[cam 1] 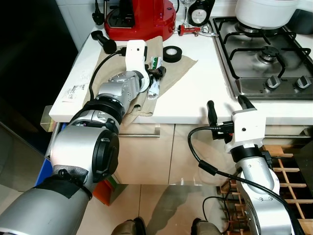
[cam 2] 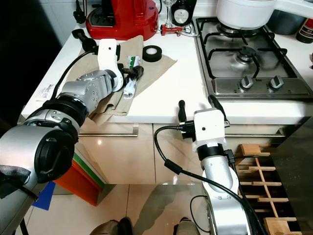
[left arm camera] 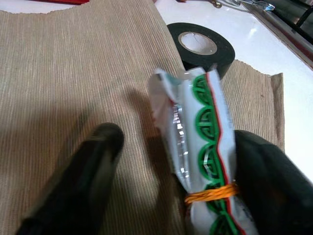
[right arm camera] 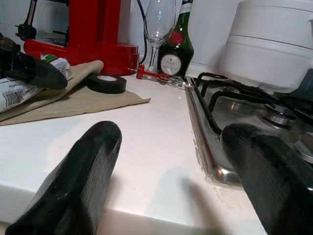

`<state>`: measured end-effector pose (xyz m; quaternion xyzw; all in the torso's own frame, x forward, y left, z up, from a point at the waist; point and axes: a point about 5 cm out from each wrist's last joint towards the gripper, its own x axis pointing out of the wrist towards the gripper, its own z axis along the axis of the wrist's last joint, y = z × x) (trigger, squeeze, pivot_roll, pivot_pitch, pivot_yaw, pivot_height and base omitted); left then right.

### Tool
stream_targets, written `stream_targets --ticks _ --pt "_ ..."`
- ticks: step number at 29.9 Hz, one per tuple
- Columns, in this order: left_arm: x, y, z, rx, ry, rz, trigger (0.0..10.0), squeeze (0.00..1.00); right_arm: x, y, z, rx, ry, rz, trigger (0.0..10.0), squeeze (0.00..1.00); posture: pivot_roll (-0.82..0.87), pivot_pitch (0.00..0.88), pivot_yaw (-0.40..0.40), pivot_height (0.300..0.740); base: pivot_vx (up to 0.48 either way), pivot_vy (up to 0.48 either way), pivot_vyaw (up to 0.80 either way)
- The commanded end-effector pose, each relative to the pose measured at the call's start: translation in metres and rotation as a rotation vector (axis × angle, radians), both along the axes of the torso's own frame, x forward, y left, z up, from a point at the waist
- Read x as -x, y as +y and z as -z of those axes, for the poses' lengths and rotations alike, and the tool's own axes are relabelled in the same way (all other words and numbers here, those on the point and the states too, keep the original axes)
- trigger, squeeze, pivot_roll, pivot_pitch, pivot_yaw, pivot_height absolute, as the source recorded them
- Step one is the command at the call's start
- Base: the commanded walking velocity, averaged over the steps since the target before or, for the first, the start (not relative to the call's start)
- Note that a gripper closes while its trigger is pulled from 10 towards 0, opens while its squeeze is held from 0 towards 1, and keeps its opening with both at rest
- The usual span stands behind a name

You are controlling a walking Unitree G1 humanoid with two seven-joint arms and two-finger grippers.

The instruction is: Restocking fridge

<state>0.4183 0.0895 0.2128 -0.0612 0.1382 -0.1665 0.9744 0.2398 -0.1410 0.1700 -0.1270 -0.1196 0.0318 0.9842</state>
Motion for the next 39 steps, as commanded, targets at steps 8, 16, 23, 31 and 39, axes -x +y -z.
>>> stream_targets --ticks 8,16,23,31,39 --pt "-0.003 0.009 -0.006 0.092 -0.044 -0.045 0.0 0.0 0.0 0.004 0.001 0.011 0.006 -0.01 10.0 0.0 -0.24 0.106 0.1 0.74 0.0 0.0 0.0" --pt "-0.003 0.011 -0.008 0.112 -0.064 -0.029 0.0 0.0 -0.001 0.004 0.002 0.007 0.009 -0.006 10.0 0.0 -0.24 0.106 0.102 0.74 0.0 0.0 0.0" --pt "-0.006 0.016 -0.03 0.106 -0.185 -0.019 0.0 0.0 -0.001 0.004 0.003 0.006 0.011 0.0 10.0 0.0 -0.24 0.107 0.104 0.74 0.0 0.0 0.0" --pt "-0.008 0.02 -0.074 0.121 -0.376 0.011 0.0 0.0 -0.001 0.003 0.005 0.007 0.017 -0.002 10.0 0.0 -0.23 0.103 0.091 0.74 0.0 0.0 0.0" --pt "-0.006 0.025 -0.079 0.09 -0.449 0.028 0.0 0.0 -0.004 0.001 0.005 0.011 0.017 -0.009 10.0 0.0 -0.22 0.093 0.076 0.74 0.0 0.0 0.0"
